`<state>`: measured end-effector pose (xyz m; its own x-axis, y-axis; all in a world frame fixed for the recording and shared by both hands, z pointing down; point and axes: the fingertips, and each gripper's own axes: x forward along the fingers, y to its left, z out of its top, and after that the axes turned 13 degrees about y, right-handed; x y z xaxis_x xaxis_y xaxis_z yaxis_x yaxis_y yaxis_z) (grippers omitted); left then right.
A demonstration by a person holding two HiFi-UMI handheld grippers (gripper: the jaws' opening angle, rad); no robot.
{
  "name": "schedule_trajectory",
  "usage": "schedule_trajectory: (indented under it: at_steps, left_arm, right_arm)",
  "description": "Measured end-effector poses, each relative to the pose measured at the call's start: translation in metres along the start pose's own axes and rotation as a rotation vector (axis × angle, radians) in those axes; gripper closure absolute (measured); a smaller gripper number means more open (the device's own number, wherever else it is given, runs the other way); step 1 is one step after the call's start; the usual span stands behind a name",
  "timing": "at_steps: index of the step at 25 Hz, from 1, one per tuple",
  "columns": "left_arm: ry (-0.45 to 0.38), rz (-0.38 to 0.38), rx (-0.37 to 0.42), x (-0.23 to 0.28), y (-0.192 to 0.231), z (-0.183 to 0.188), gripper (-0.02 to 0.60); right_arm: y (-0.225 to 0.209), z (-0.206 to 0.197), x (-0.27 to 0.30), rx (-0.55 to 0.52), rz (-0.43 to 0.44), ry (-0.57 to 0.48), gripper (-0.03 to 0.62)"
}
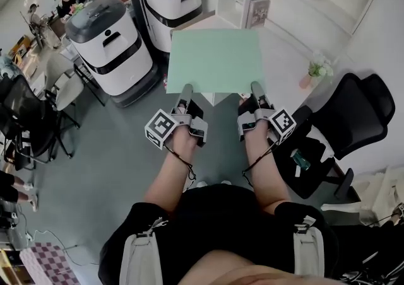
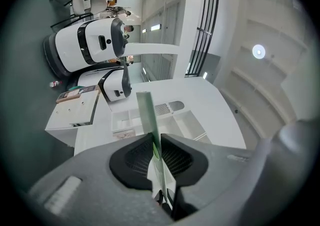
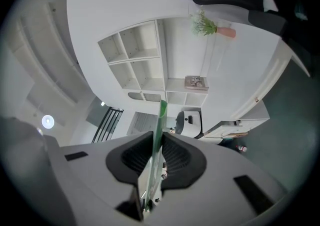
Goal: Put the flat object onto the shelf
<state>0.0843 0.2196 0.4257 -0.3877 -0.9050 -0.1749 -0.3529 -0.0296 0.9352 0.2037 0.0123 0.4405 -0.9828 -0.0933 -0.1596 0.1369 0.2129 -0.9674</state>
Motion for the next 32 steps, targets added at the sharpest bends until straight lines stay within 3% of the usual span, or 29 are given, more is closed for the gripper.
schedule_trajectory:
  at_steps: [19, 32]
  left_arm:
    - [0.035, -0.023, 0.009, -0.006, 0.020, 0.041, 0.534]
    - [0.061, -0.018, 0.036, 0.070, 0.059, 0.073, 0.534]
  right_arm:
    - [-0.003, -0.033, 0.029, -0.006, 0.002, -0.036, 0.538]
    - [-0.044, 0.010, 0.101, 0.003, 0.021, -0.045, 0.537]
